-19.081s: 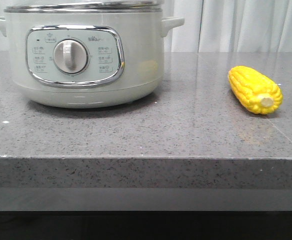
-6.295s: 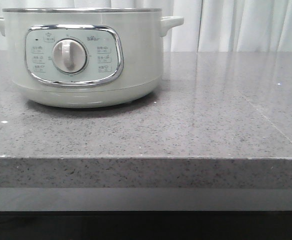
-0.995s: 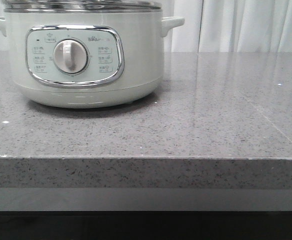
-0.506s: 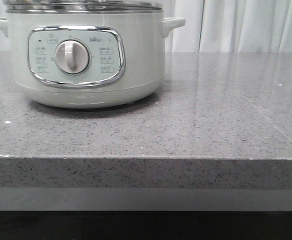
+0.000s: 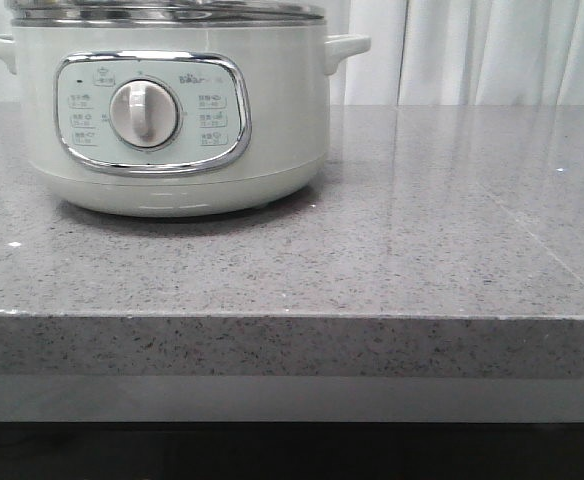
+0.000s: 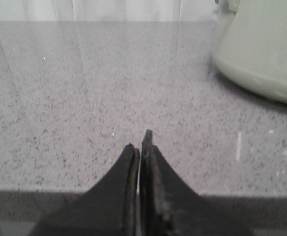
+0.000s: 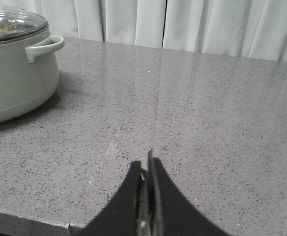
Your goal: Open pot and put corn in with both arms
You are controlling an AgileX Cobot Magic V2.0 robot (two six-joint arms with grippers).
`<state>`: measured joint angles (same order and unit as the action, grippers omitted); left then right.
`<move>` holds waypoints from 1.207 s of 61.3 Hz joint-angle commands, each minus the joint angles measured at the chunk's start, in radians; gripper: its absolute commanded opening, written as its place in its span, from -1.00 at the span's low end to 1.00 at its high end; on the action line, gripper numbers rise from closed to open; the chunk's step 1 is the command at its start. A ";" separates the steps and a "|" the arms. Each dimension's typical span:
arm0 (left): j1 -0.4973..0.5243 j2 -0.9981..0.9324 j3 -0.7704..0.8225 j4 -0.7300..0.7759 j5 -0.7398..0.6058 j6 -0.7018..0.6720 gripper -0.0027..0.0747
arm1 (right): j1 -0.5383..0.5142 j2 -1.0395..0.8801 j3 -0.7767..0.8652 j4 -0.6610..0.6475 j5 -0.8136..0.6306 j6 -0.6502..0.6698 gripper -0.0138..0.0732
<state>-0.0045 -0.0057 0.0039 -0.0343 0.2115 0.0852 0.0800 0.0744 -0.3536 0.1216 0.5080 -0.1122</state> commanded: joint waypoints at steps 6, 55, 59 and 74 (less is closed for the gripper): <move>0.001 -0.023 0.004 -0.023 -0.127 -0.011 -0.98 | -0.005 0.012 -0.026 0.005 -0.075 -0.003 -0.82; 0.001 -0.023 0.004 -0.023 -0.129 -0.011 -0.98 | -0.005 0.012 -0.026 0.005 -0.075 -0.003 -0.82; 0.001 -0.023 0.004 -0.023 -0.129 -0.011 -0.98 | -0.005 0.012 -0.026 0.005 -0.075 -0.003 -0.82; 0.001 -0.023 0.004 -0.023 -0.129 -0.011 -0.98 | -0.005 0.012 0.004 0.004 -0.118 -0.004 -0.82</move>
<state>-0.0045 -0.0057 0.0044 -0.0455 0.1699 0.0845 0.0800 0.0744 -0.3440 0.1216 0.4970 -0.1122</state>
